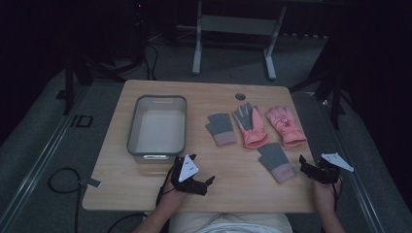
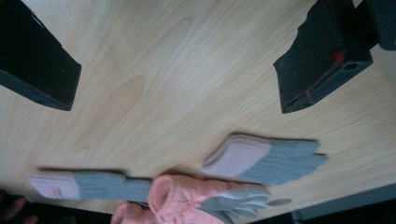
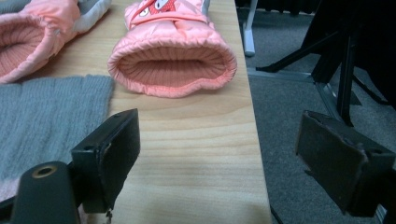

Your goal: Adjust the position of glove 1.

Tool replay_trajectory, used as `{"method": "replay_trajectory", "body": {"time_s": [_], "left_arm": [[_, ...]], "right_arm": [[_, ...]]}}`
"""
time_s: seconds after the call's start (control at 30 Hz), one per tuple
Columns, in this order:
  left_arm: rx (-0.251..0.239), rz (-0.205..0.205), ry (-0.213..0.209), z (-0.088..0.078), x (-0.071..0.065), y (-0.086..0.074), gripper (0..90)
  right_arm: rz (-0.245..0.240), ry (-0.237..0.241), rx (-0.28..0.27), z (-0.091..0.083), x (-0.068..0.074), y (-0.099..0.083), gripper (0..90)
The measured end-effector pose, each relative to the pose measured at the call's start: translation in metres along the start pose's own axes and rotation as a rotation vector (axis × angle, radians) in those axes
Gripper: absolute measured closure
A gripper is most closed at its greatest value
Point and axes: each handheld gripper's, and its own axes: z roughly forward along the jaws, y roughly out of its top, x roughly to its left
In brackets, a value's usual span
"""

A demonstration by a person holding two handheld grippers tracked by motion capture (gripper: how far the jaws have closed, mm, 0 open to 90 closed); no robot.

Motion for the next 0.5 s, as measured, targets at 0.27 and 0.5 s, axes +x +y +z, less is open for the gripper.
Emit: {"method": "replay_trajectory", "body": {"time_s": [0.27,0.5], "left_arm": [[0.007,0.000,-0.012,0.0011,-0.0018,0.0006,0.0],[0.009,-0.020,-0.019,0.0006,-0.0034,0.0006,0.0]], "right_arm": [[-0.003,0.021,0.000,0.0003,-0.0008,0.0001,13.1],[0.002,0.000,0.016,-0.0018,-0.0045,-0.0011,12.8]]}}
